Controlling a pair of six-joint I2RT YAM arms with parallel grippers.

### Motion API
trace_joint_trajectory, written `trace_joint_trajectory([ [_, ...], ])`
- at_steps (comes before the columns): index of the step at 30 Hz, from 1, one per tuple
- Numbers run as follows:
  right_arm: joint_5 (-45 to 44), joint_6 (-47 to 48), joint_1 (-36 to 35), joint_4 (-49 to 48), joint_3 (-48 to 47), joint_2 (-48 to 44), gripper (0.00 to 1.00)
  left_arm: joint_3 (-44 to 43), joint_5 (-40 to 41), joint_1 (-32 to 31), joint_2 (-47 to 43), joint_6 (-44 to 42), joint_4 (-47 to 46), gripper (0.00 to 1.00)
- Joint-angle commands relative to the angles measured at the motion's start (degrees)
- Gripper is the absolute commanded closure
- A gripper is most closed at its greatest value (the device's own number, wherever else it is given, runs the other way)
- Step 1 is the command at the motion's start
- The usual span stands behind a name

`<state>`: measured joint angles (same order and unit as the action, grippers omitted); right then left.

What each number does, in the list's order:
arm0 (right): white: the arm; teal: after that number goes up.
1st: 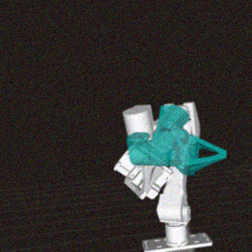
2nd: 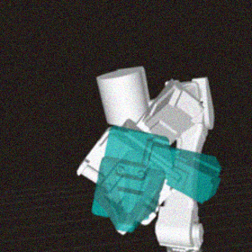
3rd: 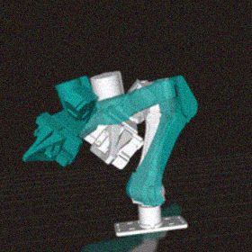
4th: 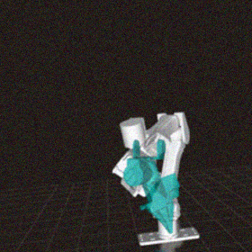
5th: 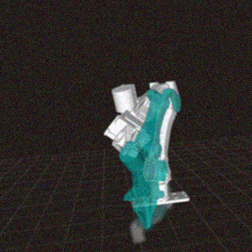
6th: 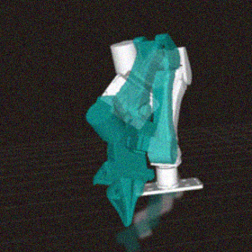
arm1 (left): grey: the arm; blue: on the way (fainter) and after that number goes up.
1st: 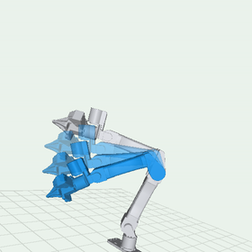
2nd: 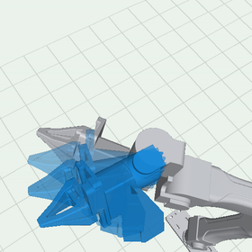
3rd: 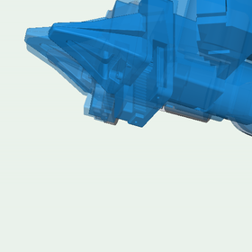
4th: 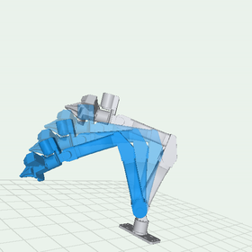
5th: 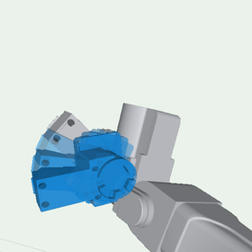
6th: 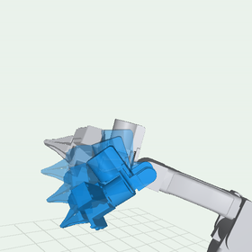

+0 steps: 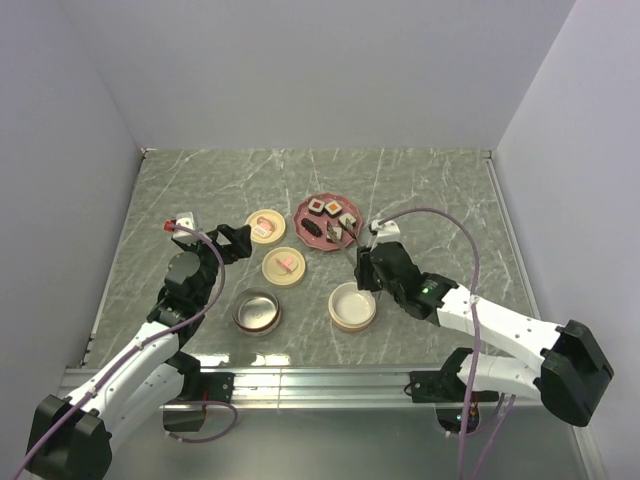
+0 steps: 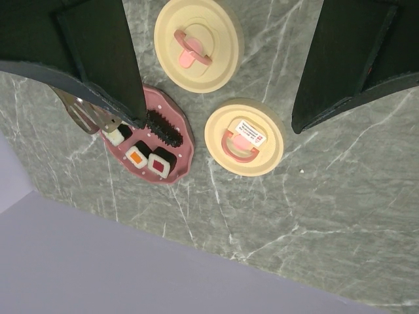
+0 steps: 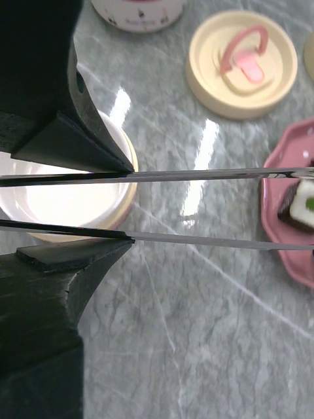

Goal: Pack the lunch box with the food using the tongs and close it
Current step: Pick up the food using the clamp

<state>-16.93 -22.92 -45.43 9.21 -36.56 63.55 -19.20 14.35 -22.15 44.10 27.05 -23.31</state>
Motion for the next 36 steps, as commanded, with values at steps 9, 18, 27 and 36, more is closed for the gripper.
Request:
trace_joint_trajectory([
  [9, -1.9, -3.3, -2.8, 0.8, -4.0, 2.5, 0.51, -0.5, -0.7, 0.2, -1.7, -0.4, -2.1, 0.01],
  [18, -1.3, -3.8, -3.6, 0.0, -6.2, 6.1, 0.51, -0.3, -0.8, 0.2, -2.2, -0.3, -2.0, 0.0],
  [27, -4.4, -4.8, -4.1, 2.4, -10.0, 11.2, 0.51, -0.1, -0.7, 0.2, -2.7, -0.3, -2.0, 0.0],
  [36, -9.0, -5.9, -4.3, 4.5, -9.6, 11.3, 0.81, -0.1, -0.7, 0.2, -3.1, -0.3, -1.8, 0.01],
])
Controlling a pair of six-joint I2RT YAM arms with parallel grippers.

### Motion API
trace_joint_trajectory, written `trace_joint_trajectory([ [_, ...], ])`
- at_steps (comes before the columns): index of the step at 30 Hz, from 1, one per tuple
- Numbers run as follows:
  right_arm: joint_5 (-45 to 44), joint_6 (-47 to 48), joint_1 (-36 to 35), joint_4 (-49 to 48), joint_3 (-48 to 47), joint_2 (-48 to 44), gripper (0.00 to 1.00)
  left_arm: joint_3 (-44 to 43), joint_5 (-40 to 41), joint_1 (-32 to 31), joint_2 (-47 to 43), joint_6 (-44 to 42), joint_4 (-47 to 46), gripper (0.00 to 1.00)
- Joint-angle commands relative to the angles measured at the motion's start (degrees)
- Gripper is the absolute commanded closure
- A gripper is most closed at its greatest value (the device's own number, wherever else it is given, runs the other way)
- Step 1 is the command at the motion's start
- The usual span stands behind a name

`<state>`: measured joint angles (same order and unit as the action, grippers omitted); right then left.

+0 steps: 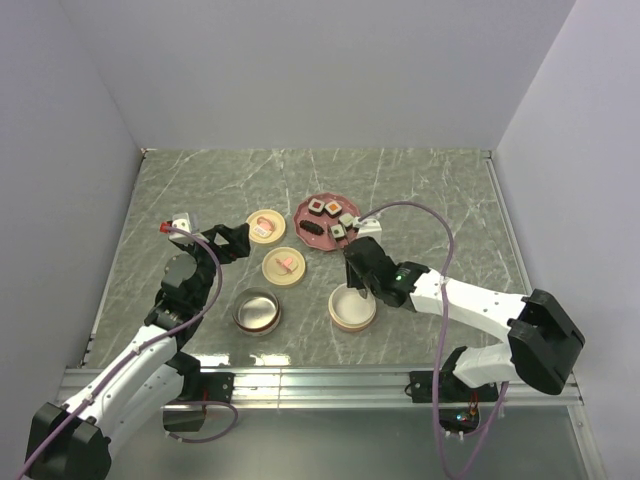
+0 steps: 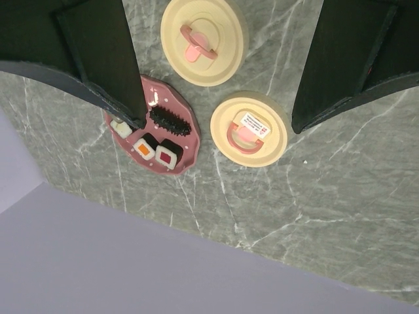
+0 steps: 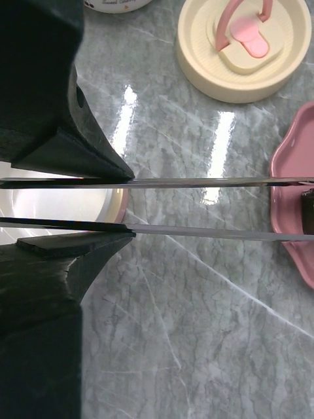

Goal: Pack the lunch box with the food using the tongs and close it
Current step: Pick up the food using the clamp, then place the food into the lunch box

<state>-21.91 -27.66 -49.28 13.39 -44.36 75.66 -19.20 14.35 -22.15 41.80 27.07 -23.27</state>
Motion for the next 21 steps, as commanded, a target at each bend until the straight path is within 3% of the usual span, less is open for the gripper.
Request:
trace_joint_trajectory([
  [1, -4.4, -1.3, -0.5, 0.2, -1.6, -1.0, 0.88, -0.1, -0.7, 0.2, -0.8, -0.4, -1.9, 0.01],
  [2, -4.7, -1.3, -0.6, 0.1, -1.3, -1.6, 0.98, -0.1, -0.7, 0.2, -0.7, -0.4, -1.9, 0.01],
  [3, -5.1, -1.2, -0.6, 0.1, -1.1, -2.1, 1.0, -0.1, -0.7, 0.2, -0.8, -0.4, -1.9, 0.0],
  [14, -7.5, -0.3, -2.0, 0.6, 2.2, -14.9, 1.0, -0.1, -0.7, 0.2, -0.2, -0.3, -2.0, 0.0],
  [21, -10.2, -4.1, -7.0, 4.8, 3.8, -18.8, 1.0, -0.1, -0.7, 0.2, -0.2, -0.2, -2.3, 0.0],
])
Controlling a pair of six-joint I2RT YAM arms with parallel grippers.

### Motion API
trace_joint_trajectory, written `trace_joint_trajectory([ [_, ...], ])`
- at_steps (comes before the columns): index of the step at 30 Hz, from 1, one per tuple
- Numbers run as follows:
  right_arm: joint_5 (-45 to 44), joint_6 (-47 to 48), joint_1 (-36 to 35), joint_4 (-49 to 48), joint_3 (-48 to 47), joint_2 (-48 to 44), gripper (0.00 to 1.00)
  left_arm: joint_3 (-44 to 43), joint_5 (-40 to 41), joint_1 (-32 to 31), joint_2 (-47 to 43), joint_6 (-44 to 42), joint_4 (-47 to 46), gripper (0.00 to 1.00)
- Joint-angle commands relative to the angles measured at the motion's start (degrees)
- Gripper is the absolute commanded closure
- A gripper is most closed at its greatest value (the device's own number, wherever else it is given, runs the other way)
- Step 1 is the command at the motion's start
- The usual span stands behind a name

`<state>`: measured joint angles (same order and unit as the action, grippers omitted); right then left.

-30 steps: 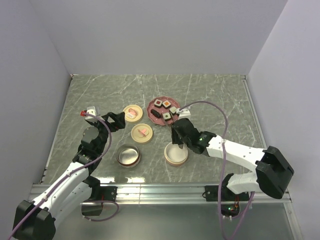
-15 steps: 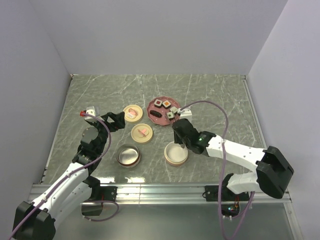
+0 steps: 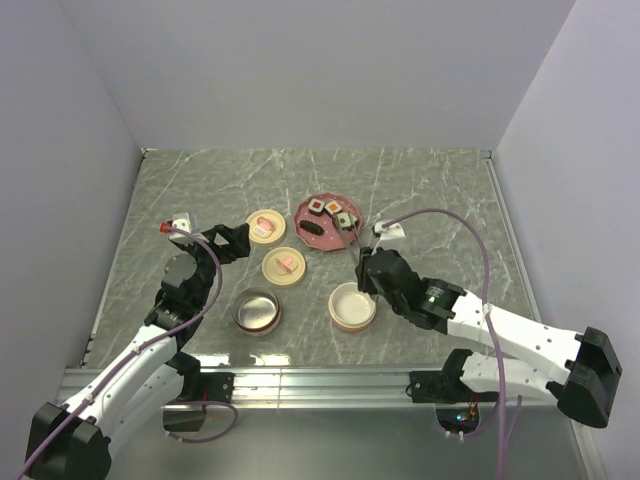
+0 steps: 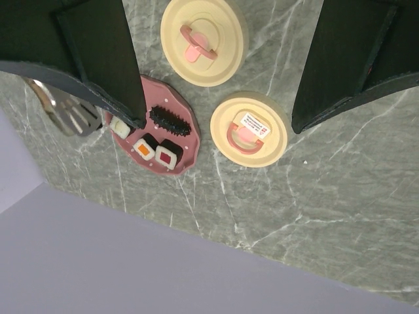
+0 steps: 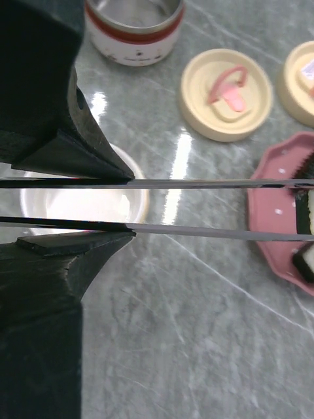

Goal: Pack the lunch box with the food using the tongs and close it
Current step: Place the food into the lunch box

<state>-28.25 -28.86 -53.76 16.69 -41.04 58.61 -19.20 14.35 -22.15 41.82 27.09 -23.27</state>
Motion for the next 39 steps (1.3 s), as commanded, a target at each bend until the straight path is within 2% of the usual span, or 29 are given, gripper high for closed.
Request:
trace_joint_trajectory([
  [1, -4.5, -3.9, -4.8, 2.4, 0.7, -1.8, 1.0, -0.1, -0.6, 0.2, -0.3, -0.3, -2.3, 0.0],
  [4, -7.5, -8.5, -8.7, 7.0, 1.4, -3.4, 1.0, -0.3, -0.7, 0.2, 0.2, 0.0, -2.1, 0.01],
  [10, -16.2, -25.4, -24.0, 20.9, 1.5, -9.4, 1.0, -0.1, -1.3, 0.3, 0.1, 0.5, -2.2, 0.01],
  [15, -21.6, -38.0, -36.4, 34.5, -1.5, -9.0, 1.0, -0.1, -1.5, 0.3, 0.1, 0.8, -2.2, 0.0],
  [18, -24.2, -50.5, -42.8, 47.1, -4.6, -5.3, 1.0, -0.1, -1.6, 0.3, 0.4, 0.9, -2.0, 0.01],
  [19, -24.7, -57.7, -44.1, 50.5, -6.1, -3.1, 1.0, 0.0, -1.6, 0.2, 0.5, 0.9, -2.2, 0.0],
  [20, -25.1, -61.5, -45.4, 57.3, -6.8, -1.9, 1.0, 0.1, -1.6, 0.3, 0.5, 1.0, -2.3, 0.0],
  [23, -25.3, -73.6, -50.8, 66.1, -8.8, 1.1, 1.0, 0.3, -1.6, 0.2, 0.5, 1.1, -2.6, 0.01],
  [38, -25.2, -76.4, -52.9, 65.7, -7.6, 0.4, 1.0, 0.0, -1.9, 0.3, 1.3, 1.0, -2.7, 0.01],
  [39, -25.3, -76.4, -52.9, 65.6, -7.6, 0.3, 0.92, 0.0, -2.0, 0.3, 1.4, 1.0, -2.7, 0.0],
])
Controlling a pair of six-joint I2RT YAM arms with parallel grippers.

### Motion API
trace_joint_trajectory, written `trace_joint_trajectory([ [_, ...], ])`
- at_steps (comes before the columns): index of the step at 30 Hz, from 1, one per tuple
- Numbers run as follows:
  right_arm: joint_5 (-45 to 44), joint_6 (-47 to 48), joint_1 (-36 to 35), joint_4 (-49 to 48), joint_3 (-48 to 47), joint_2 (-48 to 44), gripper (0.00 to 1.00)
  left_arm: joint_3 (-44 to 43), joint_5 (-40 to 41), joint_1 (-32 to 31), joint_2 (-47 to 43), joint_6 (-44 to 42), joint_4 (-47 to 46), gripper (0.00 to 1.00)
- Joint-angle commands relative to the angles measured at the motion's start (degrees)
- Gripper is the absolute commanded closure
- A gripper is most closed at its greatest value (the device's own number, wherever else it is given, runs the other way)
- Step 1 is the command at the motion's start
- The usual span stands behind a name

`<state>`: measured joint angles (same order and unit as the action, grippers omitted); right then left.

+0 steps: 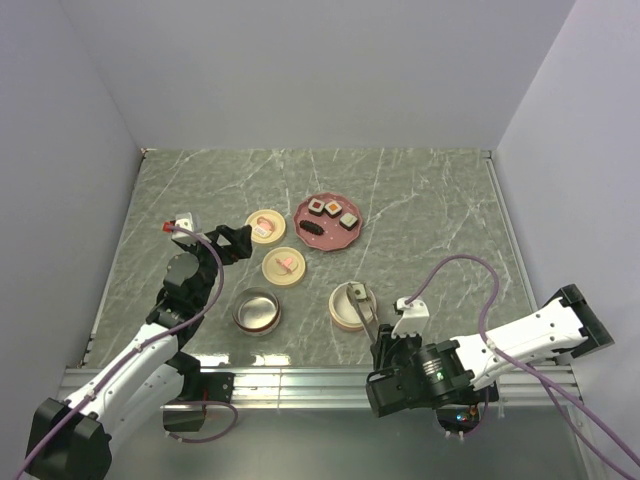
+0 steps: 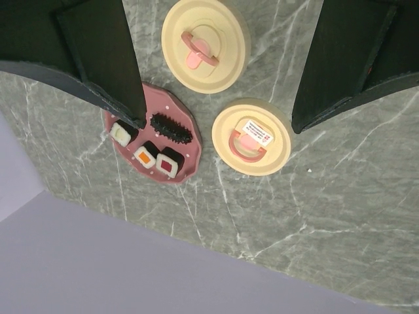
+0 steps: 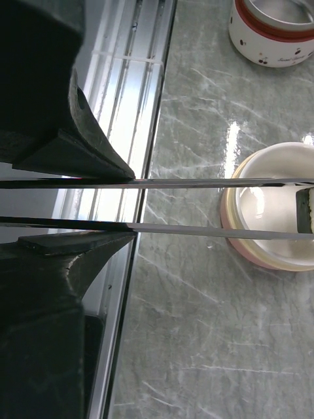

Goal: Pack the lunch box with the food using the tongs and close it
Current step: Place the food into the lunch box, then pick up the food using the clamp

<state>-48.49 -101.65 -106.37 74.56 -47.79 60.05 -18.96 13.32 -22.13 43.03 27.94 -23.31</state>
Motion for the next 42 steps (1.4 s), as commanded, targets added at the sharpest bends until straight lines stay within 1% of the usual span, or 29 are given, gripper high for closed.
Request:
trace_joint_trajectory([
  [1, -5.0, -3.6, -0.3, 7.6, -0.9, -1.2, 0.87, -0.3, -1.0, 0.2, 0.3, 0.2, -2.6, 0.01],
  [2, -5.0, -3.6, -0.2, 7.8, -0.9, -1.1, 0.82, -0.3, -1.0, 0.2, 0.3, 0.2, -2.7, 0.0],
  [3, -5.0, -3.7, -0.3, 7.9, -1.0, -1.1, 0.73, -0.3, -1.0, 0.2, 0.3, 0.2, -2.7, 0.0],
  [6, -5.0, -3.7, -0.3, 7.9, -1.2, -0.7, 0.57, -0.3, -1.1, 0.2, 0.1, 0.4, -2.7, 0.0],
  [8, -5.0, -3.1, -0.4, 7.6, -1.5, -0.3, 0.49, -0.3, -1.1, 0.2, 0.2, 0.4, -2.7, 0.01],
  [12, -5.4, -2.9, -0.3, 7.8, -2.6, 1.3, 0.43, -0.3, -1.2, 0.2, 0.3, 0.4, -2.8, 0.0],
  [16, -6.0, -3.1, -0.4, 8.1, -2.8, 1.6, 0.43, -0.3, -1.2, 0.2, 0.3, 0.3, -2.8, 0.0],
  [21, -7.6, -3.5, -0.4, 8.1, -2.8, 0.8, 0.48, -0.2, -1.3, 0.2, 0.4, 0.3, -2.9, 0.0],
  [27, -12.2, -3.0, -0.4, 8.1, -3.3, -1.5, 0.5, -0.3, -1.4, 0.2, 0.5, 0.4, -3.0, 0.01],
  [29, -14.4, -2.1, -0.3, 7.1, -3.1, -2.6, 0.51, -0.3, -1.4, 0.2, 0.6, 0.4, -3.0, 0.0],
  [31, -15.8, 0.8, 0.3, 5.4, -2.3, -4.6, 0.52, -0.3, -1.4, 0.2, 0.5, 0.3, -3.0, 0.01],
  [32, -16.5, 2.7, 0.7, 2.2, -2.0, -5.3, 0.52, -0.3, -1.4, 0.2, 0.5, 0.3, -2.9, 0.01],
  [34, -16.8, 10.2, 2.7, -2.2, -0.6, -8.2, 0.53, -0.3, -1.4, 0.2, 0.5, 0.4, -2.9, 0.01],
  [35, -16.5, 17.4, 4.0, -8.1, 0.7, -10.1, 0.53, -0.4, -1.5, 0.2, 0.5, 0.4, -3.0, 0.01],
  [36, -16.1, 20.8, 5.0, -11.2, 1.3, -11.0, 0.53, -0.4, -1.5, 0.2, 0.6, 0.4, -3.0, 0.01],
  [37, -15.7, 24.3, 7.6, -14.2, 1.9, -11.8, 0.53, -0.5, -1.4, 0.2, 0.7, 0.3, -2.9, 0.01],
  [38, -15.1, 27.3, 8.9, -19.3, 2.4, -12.6, 0.54, -0.5, -1.4, 0.2, 0.6, 0.3, -2.8, 0.0],
  [39, -14.4, 32.4, 9.9, -21.5, 3.5, -14.1, 0.54, -0.5, -1.4, 0.2, 0.7, 0.3, -2.8, 0.0],
  [40, -13.9, 35.1, 11.3, -23.7, 4.0, -14.8, 0.54, -0.4, -1.3, 0.2, 0.7, 0.2, -2.9, 0.0],
  [41, -13.4, 37.5, 13.4, -28.1, 4.5, -15.5, 0.54, -0.4, -1.3, 0.2, 0.7, 0.2, -2.9, 0.01],
  [42, -12.7, 43.1, 14.9, -30.7, 5.4, -16.6, 0.54, -0.4, -1.2, 0.2, 0.7, 0.3, -3.0, 0.0],
])
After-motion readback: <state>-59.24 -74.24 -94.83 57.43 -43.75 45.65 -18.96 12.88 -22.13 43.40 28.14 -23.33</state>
